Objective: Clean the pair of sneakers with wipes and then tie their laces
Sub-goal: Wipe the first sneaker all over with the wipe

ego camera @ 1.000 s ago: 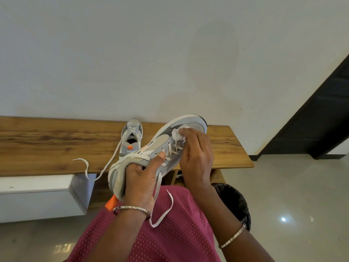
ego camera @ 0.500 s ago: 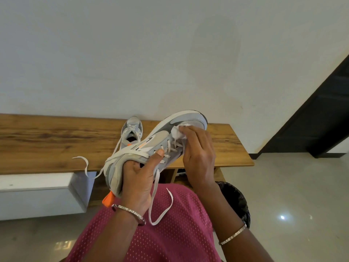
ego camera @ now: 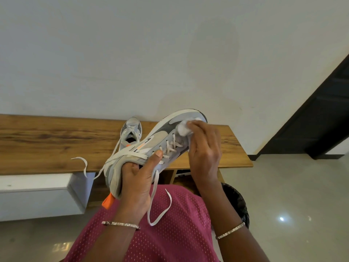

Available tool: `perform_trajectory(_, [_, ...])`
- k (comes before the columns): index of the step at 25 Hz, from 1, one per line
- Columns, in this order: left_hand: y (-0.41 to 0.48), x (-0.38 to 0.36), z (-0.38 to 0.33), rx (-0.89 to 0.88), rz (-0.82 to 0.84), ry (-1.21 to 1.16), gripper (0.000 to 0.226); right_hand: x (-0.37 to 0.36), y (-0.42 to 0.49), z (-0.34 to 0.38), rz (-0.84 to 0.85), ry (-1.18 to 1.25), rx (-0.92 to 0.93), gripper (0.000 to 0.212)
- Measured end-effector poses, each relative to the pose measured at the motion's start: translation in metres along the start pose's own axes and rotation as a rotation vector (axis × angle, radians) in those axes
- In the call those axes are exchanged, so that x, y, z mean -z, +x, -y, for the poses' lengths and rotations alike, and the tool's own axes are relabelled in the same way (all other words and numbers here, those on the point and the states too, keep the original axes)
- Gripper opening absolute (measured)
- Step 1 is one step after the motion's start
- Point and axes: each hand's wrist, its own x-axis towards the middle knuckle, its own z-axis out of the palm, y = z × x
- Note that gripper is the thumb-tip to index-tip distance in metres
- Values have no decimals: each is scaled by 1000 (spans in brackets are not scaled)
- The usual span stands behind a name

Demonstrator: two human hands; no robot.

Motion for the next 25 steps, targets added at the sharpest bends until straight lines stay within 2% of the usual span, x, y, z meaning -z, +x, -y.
perform_trajectory(2, [2,0,0,-15,-6,3,64,3,5,-6,-80,-34,-98,27])
perform_trajectory(5, [1,0,5,-27,-6,27,63,2,-5,-3,-94,-34,-176,20])
perform_trajectory(7, [0,1,8,-22,-15,39,60,-1,-16,1,-11,-34,-123,18])
perform_trajectory(10, [0,2,11,-16,-14,61,57,0,-20,8,116,14,-38,29])
perform_trajectory(13, [3,4,9,-29,-5,62,58,2,-3,1,51,-14,-8,29])
perform_trajectory(16, [3,5,8,-19,-1,50,63,6,16,-17,-16,-39,-211,18])
perform_trajectory(18, [2,6,11,7,-3,37,64,9,19,-21,42,21,-323,28])
perform_trajectory(21, [2,8,13,19,22,26,65,10,18,-16,107,77,-268,32])
perform_trajectory(25, [4,6,9,-5,44,2,57,14,25,-6,103,42,-143,28])
